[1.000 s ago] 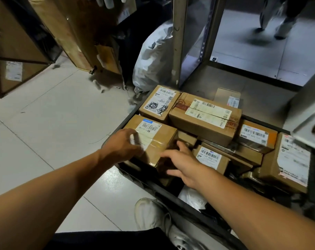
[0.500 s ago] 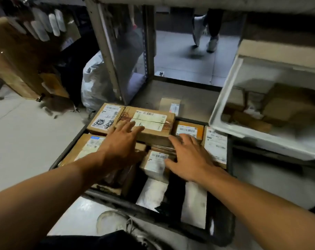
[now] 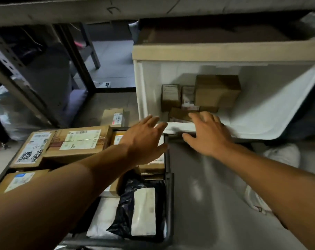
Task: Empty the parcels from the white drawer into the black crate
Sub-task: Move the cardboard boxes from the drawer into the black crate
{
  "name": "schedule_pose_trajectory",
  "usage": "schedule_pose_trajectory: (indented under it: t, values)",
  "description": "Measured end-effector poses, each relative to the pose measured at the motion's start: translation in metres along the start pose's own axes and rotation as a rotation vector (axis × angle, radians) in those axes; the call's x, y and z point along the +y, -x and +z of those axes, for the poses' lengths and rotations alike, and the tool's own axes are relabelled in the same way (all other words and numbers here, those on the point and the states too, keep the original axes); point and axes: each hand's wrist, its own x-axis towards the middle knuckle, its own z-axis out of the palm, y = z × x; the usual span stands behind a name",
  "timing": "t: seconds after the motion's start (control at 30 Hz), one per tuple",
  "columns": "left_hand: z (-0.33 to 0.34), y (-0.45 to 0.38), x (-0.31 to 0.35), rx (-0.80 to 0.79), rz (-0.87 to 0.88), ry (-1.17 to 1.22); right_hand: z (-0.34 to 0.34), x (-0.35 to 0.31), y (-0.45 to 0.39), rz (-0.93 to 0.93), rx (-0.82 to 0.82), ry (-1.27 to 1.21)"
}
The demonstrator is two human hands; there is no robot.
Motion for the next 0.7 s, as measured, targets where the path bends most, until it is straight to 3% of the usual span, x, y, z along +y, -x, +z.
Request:
schedule_pose_trajectory:
  t: [0.27,0.53,0.7]
  values:
    - [-0.001,-0.102,0.044,0.09,0.016,0.151,-0.01,0.076,-0.046,0.202,0.092,-0.19]
    - [0.017,-0.21,0.061,0.096,-0.098,0.278,-0.004,0.135,-0.114,0.453,0.257,-0.441]
    - [0.026,-0.261,0.063,0.101,-0.105,0.345,0.001,0.157,-0.146,0.545,0.239,-0.602]
